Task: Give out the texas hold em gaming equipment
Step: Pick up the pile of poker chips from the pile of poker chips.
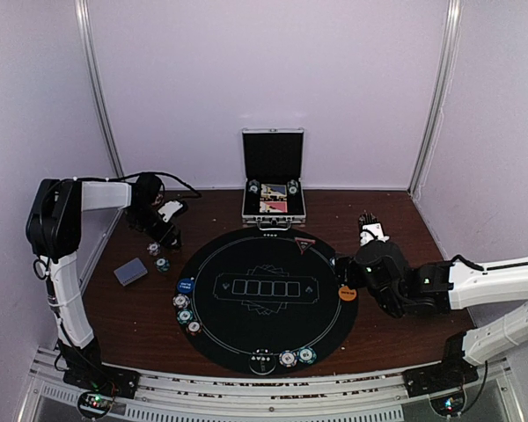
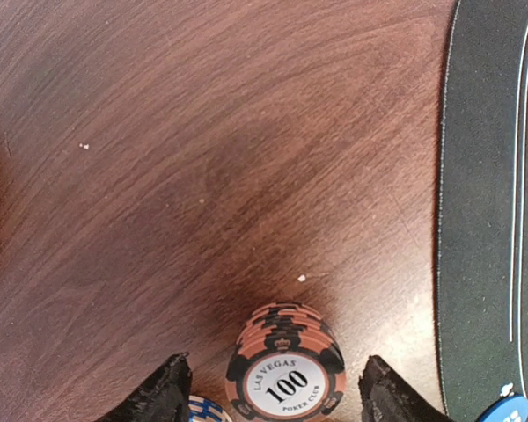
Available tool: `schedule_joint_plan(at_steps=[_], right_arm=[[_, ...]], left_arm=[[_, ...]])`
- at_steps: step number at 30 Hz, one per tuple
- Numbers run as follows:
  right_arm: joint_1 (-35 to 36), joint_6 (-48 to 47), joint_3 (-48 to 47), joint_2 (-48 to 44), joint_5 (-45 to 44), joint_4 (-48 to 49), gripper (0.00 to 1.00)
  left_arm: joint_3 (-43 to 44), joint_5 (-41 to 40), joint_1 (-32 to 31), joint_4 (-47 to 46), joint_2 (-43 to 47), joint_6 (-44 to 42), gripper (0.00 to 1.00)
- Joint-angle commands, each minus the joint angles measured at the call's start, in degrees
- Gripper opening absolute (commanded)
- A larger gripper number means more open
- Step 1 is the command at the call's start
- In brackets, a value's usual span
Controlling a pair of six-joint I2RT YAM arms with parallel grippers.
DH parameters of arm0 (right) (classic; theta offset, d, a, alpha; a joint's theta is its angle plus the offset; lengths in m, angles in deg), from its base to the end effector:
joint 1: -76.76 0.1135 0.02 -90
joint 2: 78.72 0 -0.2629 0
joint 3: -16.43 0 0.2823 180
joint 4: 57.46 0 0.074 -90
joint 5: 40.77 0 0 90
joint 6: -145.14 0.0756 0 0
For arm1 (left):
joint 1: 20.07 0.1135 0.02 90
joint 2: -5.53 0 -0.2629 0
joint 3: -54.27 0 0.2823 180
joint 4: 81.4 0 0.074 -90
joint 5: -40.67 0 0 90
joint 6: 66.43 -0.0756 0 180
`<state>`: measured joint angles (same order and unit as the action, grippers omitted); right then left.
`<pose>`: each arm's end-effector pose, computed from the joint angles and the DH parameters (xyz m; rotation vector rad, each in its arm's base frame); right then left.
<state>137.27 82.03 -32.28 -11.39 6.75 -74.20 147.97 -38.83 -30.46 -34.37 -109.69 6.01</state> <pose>0.1882 0.2290 0.1909 -0.1916 2.0058 0.1499 0.4390 -0.0945 0.1097 0.7103 2.6560 -0.2195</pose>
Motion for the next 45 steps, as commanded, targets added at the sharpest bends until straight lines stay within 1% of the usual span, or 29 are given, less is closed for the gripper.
schedule_joint_plan(at_steps=[1,10,15,17,22,29,36,39,43,45], right_arm=[[0.4,-0.5,-1.5,0.5,-1.6,-0.4,1.00],[0.3,-0.5,-1.5,0.4,-1.6,-0.4,1.00],[0.3,-0.4,-1.5,0.5,-1.7,-0.4,1.00],[0.4,-0.4,-1.5,0.4,-1.7,-0.4,1.00],[0.4,-0.4,-1.5,0.3,-1.8,-0.4,1.00],[0.3,-0.4,-1.4,0.3,-1.9,-0.4,1.00],[0.4,-0.4,-1.3,0.3,-2.2,-0.3,1.00],[0.3,-0.4,-1.3,0.5,-2.4,-0.2,1.00],[0.3,0.1,-1.1,0.5,-3.3,-0.2,1.00],[0.4,0.3,-1.2,0.5,-3.8,-0.2,1.00]], left_arm=[[0.0,0.3,0.0,-0.5,-1.2,-0.7,0.66],[0.2,0.7,0.0,-0.5,-1.3,-0.7,0.57],[0.1,1.2,0.0,-0.4,-1.0,-0.8,0.41],[0.1,1.2,0.0,-0.5,-0.8,-0.8,0.37],[-0.5,0.9,0.0,-0.4,0.1,-0.9,0.35],[-1.5,0.9,-0.2,-0.4,3.7,-1.0,0.34],[-2.4,-0.4,-2.4,-0.1,7.0,-1.7,0.34],[-2.0,-0.4,-4.3,0.1,8.5,-1.8,0.34],[0.4,0.1,-9.6,1.1,9.2,-2.3,0.34],[3.7,0.7,-13.4,3.1,8.1,-3.1,0.34]])
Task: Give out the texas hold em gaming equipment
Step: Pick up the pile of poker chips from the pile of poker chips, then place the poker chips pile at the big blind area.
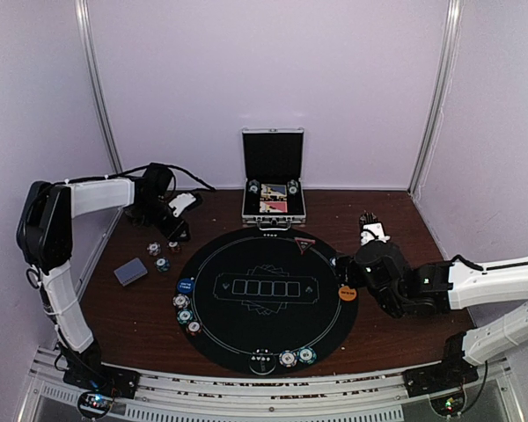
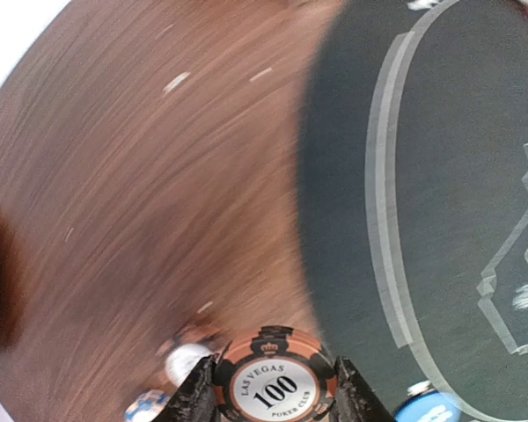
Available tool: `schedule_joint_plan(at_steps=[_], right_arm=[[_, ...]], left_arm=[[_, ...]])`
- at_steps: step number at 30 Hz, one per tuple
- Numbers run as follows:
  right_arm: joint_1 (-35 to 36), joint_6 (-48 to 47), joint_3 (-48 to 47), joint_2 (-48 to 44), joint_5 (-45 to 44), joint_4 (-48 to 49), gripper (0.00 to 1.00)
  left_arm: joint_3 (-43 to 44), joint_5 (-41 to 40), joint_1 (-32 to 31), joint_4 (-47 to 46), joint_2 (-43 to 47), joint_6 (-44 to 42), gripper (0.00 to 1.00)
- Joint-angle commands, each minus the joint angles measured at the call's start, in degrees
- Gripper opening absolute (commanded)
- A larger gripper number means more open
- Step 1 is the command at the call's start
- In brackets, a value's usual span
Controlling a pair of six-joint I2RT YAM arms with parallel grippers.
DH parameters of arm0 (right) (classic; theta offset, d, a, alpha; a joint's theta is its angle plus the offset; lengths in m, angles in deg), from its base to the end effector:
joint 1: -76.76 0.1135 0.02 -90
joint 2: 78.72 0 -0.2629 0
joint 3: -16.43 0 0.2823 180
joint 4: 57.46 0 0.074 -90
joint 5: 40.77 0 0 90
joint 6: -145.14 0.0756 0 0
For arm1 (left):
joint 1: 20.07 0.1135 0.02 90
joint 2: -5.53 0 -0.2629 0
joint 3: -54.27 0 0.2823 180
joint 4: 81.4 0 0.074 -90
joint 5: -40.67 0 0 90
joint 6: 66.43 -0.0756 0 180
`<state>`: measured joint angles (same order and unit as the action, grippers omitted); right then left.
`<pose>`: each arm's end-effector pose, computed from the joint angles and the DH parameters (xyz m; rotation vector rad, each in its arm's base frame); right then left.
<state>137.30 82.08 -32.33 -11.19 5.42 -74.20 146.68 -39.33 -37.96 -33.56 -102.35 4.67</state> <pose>0.1889 0.2280 0.1909 -0.1784 1.9977 0.1286 0.4142 -0.1475 0.1558 0.8937 2.5121 -0.2276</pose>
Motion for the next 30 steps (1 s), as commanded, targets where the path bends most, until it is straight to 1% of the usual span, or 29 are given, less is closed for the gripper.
schedule_joint_plan(at_steps=[1,5,10,14,18,23,27,30], right_arm=[[0.3,0.4,-1.0,0.3,-2.9,-0.3,1.00],[0.3,0.9,-0.8,-0.3,-4.5,-0.5,1.00],[0.3,1.9,0.2,-2.7,-6.7,-0.5,1.00],[0.3,2.4,1.2,-4.9,-8.0,-0.1,1.00],[0.3,3.0,1.5,-6.2,-9.2,-0.5,1.00],[0.3,3.4,1.8,-7.7,-9.0,-0.8,1.00],[0.3,3.4,2.1,-8.8,-8.4,-0.6,1.00],[0.3,3.2,2.2,-9.4,-7.9,-0.5,1.00]], left_arm=[[6.7,1.4,-7.8,3.7,-0.1,-2.2,0.34],[15.8,2.0,-14.3,6.9,-4.7,-2.5,0.34],[27.3,3.7,-20.3,8.5,-12.3,-1.7,0.34],[36.2,5.6,-23.8,8.4,-18.2,-0.6,0.34],[44.7,5.4,-26.9,7.6,-24.7,1.4,0.34],[51.4,3.6,-31.0,5.8,-32.1,2.2,0.34],[51.5,2.6,-33.7,1.3,-34.6,2.6,0.34],[51.8,2.3,-34.2,-2.2,-36.0,3.7,0.34]])
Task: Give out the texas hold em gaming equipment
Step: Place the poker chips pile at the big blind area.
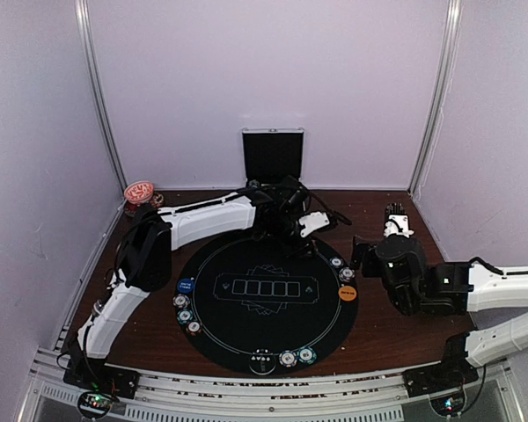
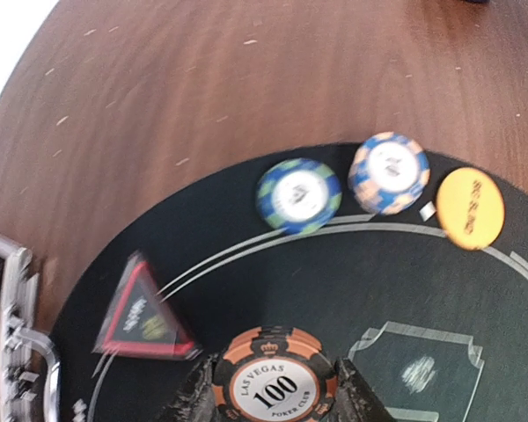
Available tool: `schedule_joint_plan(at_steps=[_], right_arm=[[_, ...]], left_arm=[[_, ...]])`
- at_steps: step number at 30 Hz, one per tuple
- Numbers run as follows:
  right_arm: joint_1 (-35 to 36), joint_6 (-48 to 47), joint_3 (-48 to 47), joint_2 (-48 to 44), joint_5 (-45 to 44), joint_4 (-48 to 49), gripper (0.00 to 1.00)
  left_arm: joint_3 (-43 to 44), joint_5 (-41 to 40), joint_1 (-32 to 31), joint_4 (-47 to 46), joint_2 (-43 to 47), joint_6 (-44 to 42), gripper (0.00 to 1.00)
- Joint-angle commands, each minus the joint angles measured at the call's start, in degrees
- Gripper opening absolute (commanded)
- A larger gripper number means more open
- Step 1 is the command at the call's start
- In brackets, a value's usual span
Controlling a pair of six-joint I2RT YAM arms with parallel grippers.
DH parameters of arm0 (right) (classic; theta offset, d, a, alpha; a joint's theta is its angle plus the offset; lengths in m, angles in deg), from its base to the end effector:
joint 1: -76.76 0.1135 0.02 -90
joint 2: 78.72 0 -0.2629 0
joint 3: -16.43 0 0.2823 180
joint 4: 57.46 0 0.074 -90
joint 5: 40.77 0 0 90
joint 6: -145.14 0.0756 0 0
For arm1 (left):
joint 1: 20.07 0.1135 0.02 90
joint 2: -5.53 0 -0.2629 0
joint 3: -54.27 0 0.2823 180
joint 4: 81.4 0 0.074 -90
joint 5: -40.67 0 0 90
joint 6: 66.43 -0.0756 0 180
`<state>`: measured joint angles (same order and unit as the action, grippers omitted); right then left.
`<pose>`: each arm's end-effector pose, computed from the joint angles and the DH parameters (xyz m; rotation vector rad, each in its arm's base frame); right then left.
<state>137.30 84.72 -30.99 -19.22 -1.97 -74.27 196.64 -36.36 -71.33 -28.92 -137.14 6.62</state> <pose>0.1835 0.2051 0.2223 0.0103 1.8808 0.1438 0.3627 -0.4791 0.1539 1.5022 2.0453 -0.5273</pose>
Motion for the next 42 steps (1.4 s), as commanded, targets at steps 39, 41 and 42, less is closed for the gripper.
schedule_joint_plan(at_steps=[39,41,42], right_arm=[[0.4,0.1,1.4,-3.0,2.1,0.8,1.00],[0.3,0.0,1.3,-2.9,2.2,0.8,1.00],[0.3,0.0,1.4,-2.9,2.2,0.8,1.00]], left_arm=[[18.7,-4.1,-0.9,-13.8,-18.5,-0.5,0.35],[18.9,-3.8,-0.9,-13.8,-19.0,-0.3,0.35],[19.0,-3.8,-1.0,-13.8,-19.1,-0.3,0.35]])
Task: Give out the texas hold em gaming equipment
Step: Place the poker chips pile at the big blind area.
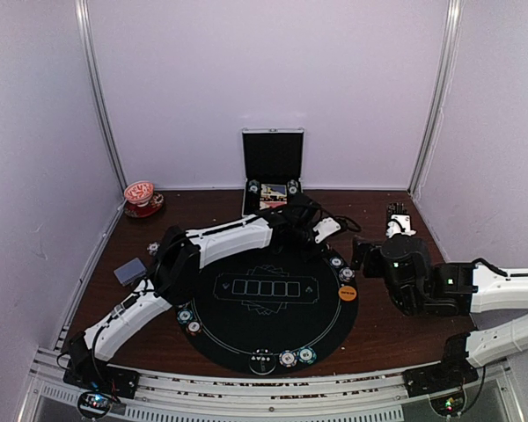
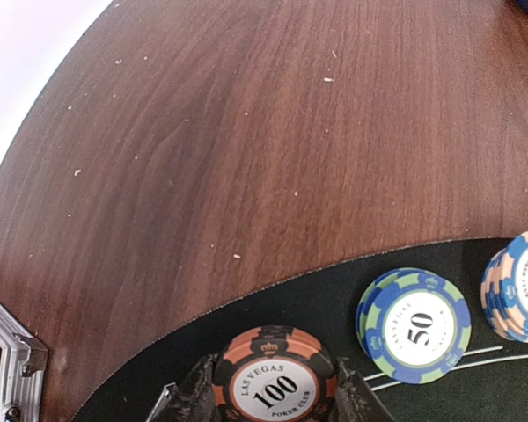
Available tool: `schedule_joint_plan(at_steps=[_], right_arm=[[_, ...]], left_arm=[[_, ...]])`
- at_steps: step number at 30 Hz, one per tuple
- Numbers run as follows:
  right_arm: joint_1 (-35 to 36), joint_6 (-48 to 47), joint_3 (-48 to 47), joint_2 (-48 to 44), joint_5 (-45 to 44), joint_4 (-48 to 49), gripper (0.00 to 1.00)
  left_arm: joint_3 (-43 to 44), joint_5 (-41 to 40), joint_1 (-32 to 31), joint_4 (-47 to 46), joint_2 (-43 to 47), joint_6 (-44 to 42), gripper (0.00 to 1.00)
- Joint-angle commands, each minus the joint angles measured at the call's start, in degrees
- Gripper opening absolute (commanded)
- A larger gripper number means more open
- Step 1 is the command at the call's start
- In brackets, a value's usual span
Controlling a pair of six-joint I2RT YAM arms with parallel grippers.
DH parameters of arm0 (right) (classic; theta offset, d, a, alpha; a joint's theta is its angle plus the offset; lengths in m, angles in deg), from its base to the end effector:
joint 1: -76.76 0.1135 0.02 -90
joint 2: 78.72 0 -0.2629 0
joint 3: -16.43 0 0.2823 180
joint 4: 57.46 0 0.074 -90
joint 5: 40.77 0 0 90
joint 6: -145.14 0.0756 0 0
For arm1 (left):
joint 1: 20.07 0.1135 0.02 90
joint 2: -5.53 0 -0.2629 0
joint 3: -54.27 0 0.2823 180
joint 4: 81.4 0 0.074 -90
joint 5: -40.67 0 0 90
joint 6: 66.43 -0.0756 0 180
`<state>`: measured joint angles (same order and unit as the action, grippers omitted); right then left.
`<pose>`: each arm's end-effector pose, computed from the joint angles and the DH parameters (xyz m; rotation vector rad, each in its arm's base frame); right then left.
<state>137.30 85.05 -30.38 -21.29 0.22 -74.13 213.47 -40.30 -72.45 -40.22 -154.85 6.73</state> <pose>0.1804 0.2033 0.2264 0.0068 1.8812 0.2021 0.3933 -0.5298 0.0958 1.4018 1.8871 -0.4932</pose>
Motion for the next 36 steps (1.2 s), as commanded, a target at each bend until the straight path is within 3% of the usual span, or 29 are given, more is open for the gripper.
schedule_joint_plan(at_steps=[1,9,17,25,36], right_arm=[[0.3,-0.4,0.8,-0.8,0.1,0.7,1.00],[0.3,-0.5,0.8,-0.8,0.1,0.8,1.00],[0.4,-0.5,0.8,-0.8,0.1,0.7,1.00],[0.3,-0.5,0.8,-0.8,0.1,0.7,1.00],[0.3,-0.6,0.8,-0.8,0.0,0.7,1.00]], left_arm=[[2.3,0.1,0.1,-2.4,-1.5,-0.4,0.35],[2.4,0.4,0.0,-1.5,-1.9,-0.4,0.39],[2.3,0.6,-0.2,-1.1,-1.6,-0.3,0.53],[1.6,-0.2,-0.3,-0.7,-0.3,-0.2,0.54],[-10.3,-0.8,-0.6,-1.2,9.2,-0.9,0.61]])
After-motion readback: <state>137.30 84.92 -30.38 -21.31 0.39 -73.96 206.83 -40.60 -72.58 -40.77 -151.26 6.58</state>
